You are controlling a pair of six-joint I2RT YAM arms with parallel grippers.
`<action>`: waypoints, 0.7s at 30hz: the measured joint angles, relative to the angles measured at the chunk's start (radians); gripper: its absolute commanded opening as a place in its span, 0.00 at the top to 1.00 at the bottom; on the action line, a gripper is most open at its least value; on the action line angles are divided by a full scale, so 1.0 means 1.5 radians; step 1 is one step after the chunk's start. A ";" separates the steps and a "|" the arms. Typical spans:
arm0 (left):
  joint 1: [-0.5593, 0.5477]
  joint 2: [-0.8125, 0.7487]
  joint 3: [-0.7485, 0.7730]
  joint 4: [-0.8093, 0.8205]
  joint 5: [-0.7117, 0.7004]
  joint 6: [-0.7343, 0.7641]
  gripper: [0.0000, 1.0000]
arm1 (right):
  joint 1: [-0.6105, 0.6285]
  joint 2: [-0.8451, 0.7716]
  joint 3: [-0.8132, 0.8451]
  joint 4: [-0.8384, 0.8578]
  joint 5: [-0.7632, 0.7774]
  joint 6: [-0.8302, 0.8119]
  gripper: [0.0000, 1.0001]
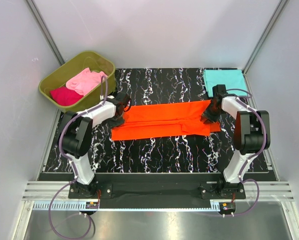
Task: Fold and stack the t-shirts
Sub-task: Fold the tshirt
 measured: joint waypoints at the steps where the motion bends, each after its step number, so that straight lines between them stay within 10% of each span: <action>1: 0.000 -0.010 -0.001 -0.005 0.003 0.001 0.61 | 0.000 -0.003 0.003 -0.003 0.000 0.001 0.66; 21: -0.003 -0.295 0.025 0.114 0.454 0.349 0.43 | 0.000 -0.269 -0.235 -0.001 0.000 0.101 0.44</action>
